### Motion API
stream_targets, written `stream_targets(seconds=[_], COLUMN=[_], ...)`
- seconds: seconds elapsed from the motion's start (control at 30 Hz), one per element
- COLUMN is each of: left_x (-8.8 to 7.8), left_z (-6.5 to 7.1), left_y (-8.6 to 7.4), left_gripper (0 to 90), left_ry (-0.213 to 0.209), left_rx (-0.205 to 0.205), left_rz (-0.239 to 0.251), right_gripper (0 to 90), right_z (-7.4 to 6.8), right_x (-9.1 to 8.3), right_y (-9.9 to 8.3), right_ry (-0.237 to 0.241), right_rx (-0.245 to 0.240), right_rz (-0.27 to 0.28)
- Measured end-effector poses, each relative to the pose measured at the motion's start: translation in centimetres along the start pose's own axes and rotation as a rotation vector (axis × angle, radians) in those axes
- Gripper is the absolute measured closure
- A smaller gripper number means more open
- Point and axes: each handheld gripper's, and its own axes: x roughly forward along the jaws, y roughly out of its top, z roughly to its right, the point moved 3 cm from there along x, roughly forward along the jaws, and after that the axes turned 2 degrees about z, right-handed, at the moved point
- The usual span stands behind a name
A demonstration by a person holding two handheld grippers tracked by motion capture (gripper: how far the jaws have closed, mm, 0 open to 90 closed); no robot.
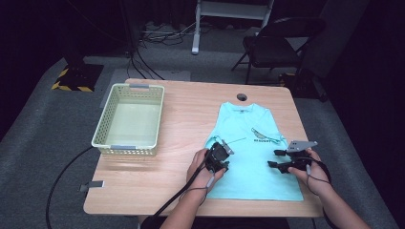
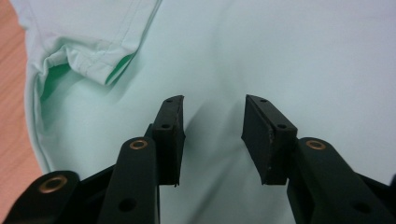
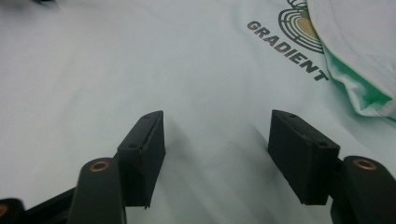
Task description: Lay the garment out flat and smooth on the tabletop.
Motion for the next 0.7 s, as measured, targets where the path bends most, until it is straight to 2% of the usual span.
stream_targets(seconds=[0.13, 0.3, 0.4, 0.5, 0.6, 0.7], left_x=[-0.8, -1.7, -2.1, -2.4, -2.7, -2.9], left_z=[2.3, 4.7, 5.7, 6.4, 7.0, 7.3], left_y=[-0.8, -1.9, -2.3, -2.7, -2.9, -3.1], left_gripper=[61.2, 61.4, 61.3, 61.3, 61.3, 61.2], left_ry=[-0.017, -0.034, -0.012, -0.009, -0.007, -0.015], left_rx=[0.048, 0.074, 0.087, 0.098, 0.113, 0.106], left_rz=[0.003, 0.028, 0.044, 0.043, 0.044, 0.045], right_gripper=[37.0, 37.0, 37.0, 37.0, 37.0, 37.0], right_z=[-1.4, -3.1, -4.0, -4.8, -5.2, -5.4], right_x=[-1.2, -2.6, -3.2, -3.6, -3.8, -4.1], right_y=[-1.1, -2.4, -3.0, -3.6, -4.1, -4.4], right_ry=[0.014, 0.017, 0.017, 0.015, 0.01, 0.012], right_rx=[-0.009, -0.013, -0.013, -0.01, -0.004, -0.005], right_rz=[-0.001, -0.003, 0.007, 0.019, 0.055, 0.055])
